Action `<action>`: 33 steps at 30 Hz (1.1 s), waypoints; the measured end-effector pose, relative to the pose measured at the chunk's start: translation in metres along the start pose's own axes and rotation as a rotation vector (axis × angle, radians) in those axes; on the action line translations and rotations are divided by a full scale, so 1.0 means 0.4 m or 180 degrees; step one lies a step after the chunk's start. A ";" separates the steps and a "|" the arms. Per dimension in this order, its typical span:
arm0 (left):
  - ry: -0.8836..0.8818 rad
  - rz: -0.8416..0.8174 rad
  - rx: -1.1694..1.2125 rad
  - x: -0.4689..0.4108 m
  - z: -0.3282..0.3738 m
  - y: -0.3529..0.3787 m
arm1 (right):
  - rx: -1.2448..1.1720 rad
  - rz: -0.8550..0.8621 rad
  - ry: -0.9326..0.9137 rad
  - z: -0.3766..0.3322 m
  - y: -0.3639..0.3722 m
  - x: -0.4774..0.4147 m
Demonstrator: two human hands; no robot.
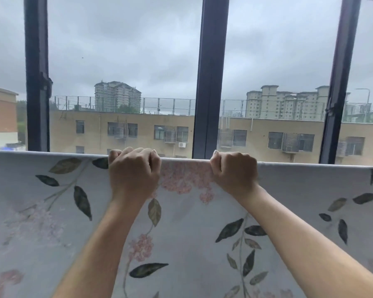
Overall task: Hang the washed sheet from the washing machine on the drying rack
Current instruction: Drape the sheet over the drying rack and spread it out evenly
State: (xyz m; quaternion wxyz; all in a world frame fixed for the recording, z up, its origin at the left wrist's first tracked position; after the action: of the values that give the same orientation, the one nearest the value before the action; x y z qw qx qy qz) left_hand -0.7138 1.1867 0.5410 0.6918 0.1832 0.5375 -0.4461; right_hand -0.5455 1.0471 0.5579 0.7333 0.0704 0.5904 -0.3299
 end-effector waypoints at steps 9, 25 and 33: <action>-0.0221 0.0076 -0.0100 0.013 0.046 0.015 | 0.0317 0.0339 0.0001 0.232 -0.037 0.091; 0.0082 -0.0331 -0.0170 0.188 0.557 0.128 | -0.0299 0.0031 -0.0137 0.601 -0.083 0.241; 0.0140 -0.0369 -0.0088 0.292 0.832 0.197 | -0.0287 -0.0163 0.0023 0.859 -0.134 0.358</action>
State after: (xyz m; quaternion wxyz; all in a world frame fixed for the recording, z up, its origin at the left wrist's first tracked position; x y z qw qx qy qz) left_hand -0.4538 0.9357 0.5354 0.6552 0.1519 0.5684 -0.4738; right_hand -0.2823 0.7791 0.5433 0.7249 0.0234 0.6089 -0.3213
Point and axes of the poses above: each hand's wrist, its own x-axis away from the middle knuckle, its own y-axis out of the palm, z = x × y, the point moved 2 cm from there along -x, towards the middle knuckle, and after that the axes turned 13 degrees about -y, right-handed, at the moved point
